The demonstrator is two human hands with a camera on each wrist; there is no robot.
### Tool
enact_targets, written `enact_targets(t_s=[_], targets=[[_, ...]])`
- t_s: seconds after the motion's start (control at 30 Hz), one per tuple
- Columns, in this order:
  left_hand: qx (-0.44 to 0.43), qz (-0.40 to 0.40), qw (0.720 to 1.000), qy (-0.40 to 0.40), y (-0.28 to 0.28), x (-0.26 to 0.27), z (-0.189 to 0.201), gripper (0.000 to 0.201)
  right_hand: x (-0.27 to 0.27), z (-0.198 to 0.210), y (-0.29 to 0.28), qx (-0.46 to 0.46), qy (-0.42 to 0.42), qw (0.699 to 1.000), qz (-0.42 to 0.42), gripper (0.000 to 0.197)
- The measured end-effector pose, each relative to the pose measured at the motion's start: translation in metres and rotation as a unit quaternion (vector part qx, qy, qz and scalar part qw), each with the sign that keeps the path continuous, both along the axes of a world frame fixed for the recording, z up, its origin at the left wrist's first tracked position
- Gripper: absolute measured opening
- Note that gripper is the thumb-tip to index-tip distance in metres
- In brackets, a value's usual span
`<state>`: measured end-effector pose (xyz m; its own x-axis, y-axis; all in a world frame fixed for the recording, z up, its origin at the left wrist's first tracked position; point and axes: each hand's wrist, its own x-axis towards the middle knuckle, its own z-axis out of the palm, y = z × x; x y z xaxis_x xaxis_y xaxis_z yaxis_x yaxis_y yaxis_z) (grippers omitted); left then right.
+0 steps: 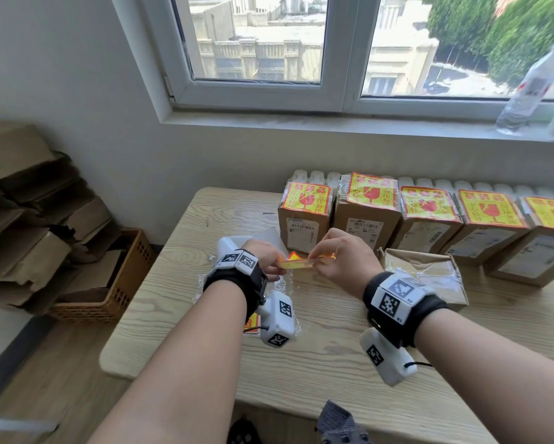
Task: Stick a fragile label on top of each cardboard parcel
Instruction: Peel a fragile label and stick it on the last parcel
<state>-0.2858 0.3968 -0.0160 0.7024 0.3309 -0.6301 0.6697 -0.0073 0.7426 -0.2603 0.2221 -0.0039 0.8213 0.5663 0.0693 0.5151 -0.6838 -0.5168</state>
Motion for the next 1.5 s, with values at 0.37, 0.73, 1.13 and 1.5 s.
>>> enact_targets(t_s=[0.37,0.73,1.13,1.5], targets=[[-0.041,0.001,0.998,-0.05,-0.004,-0.009,0.003,0.049,0.01,-0.011,-0.031,0.021,0.148,0.985,-0.081,0.04],[-0.055,-0.007,0.985,-0.164,-0.038,-0.01,0.017,0.032,0.017,-0.006,-0.066,0.183,0.233,0.938,-0.18,0.011],[-0.021,-0.121,0.977,-0.173,-0.126,0.023,0.02,0.035,0.031,-0.007,-0.153,0.194,0.155,0.929,-0.274,0.025],[0.083,-0.146,0.973,-0.158,-0.17,0.044,-0.004,0.023,0.038,-0.023,-0.196,0.194,0.187,0.919,-0.288,0.026]])
